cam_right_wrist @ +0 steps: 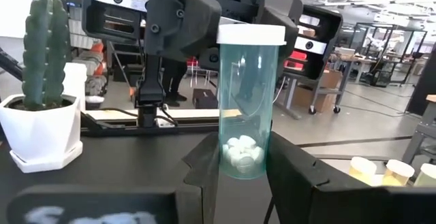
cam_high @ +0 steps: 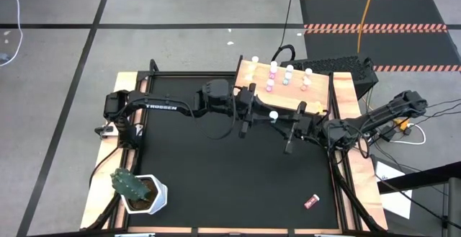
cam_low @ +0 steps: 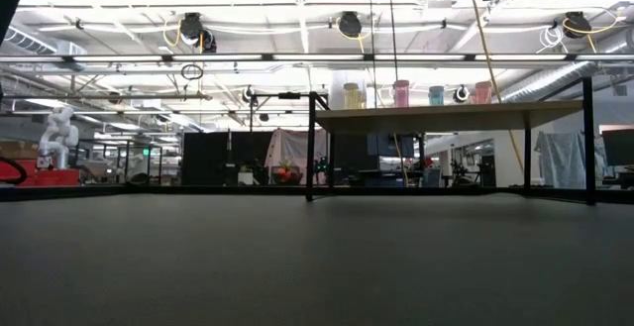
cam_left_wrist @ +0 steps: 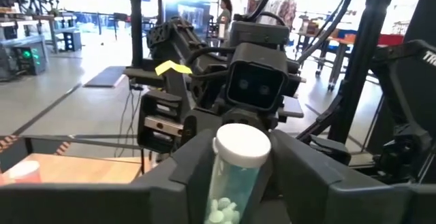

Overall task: Pick and place medicine bottles onto shelf by color
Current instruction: Put the green pill bottle on the shelf aligned with the blue pill bottles

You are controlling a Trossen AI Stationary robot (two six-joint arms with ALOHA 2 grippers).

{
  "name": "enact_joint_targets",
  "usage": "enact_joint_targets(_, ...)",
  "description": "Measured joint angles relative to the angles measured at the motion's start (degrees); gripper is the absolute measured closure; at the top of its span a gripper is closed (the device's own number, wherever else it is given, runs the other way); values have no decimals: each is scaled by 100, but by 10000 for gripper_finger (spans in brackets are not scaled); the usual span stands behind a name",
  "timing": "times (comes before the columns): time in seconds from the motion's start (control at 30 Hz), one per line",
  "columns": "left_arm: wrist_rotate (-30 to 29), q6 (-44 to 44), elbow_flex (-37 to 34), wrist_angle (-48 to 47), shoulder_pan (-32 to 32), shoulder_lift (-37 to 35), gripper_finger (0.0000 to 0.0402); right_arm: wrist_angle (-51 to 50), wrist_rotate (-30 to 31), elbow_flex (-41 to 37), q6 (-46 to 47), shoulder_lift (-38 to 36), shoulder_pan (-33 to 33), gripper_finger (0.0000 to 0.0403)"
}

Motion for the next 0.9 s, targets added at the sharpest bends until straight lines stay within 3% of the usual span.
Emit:
enact_joint_targets(0.23,-4,168,0,-107,-2,-1,269,-27,11,0,25,27,-23,307)
enact_joint_targets(0.63,-169,171,0,-222,64,-1,193,38,22,0,214,120,-264,307)
enact_joint_targets(0.77,-258,227,0,-172,74,-1,201,33,20,0,212,120,-323,307)
enact_joint_targets(0.9,-460,234,0,-267,76,-1,237,-32,16,-1,216,120,-431,307)
